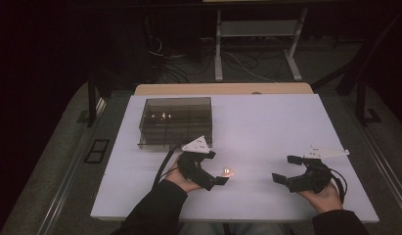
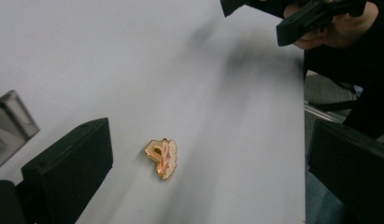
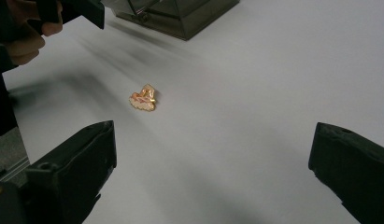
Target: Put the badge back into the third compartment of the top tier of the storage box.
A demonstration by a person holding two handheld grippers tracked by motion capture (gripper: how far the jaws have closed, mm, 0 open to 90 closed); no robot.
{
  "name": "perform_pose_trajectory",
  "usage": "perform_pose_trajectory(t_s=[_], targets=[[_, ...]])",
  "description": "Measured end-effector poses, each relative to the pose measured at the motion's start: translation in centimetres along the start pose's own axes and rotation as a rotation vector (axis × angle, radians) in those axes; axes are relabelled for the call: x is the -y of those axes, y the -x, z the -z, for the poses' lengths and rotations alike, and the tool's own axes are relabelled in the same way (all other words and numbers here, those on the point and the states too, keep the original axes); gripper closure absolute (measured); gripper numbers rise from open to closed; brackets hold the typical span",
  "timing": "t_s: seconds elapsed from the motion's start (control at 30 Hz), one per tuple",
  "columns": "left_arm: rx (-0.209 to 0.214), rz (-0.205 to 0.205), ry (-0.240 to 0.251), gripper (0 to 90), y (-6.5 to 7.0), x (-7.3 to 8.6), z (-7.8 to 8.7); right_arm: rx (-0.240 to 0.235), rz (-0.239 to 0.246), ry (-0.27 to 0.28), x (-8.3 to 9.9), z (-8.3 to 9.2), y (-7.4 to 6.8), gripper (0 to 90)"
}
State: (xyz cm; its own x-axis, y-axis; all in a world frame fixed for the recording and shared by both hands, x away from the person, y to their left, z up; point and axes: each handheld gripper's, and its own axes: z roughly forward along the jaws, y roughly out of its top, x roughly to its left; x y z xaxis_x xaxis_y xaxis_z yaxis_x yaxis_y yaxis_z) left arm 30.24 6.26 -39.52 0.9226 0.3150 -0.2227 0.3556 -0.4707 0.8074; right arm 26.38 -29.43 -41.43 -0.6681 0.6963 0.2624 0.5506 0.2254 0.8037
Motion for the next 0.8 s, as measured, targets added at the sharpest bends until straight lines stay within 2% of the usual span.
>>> perform_pose_trajectory(t_s=[0.17,0.8], targets=[[0.01,-0.013,-0.021,0.0,0.2,0.0,-0.6,0.001,0.002,0.001,0.0,0.0,0.0,0.2],[0.035,-0.008,-0.068,0.0,0.0,0.4,-2.9,-0.001,0.009,-0.005,0.0,0.0,-0.1,0.3]])
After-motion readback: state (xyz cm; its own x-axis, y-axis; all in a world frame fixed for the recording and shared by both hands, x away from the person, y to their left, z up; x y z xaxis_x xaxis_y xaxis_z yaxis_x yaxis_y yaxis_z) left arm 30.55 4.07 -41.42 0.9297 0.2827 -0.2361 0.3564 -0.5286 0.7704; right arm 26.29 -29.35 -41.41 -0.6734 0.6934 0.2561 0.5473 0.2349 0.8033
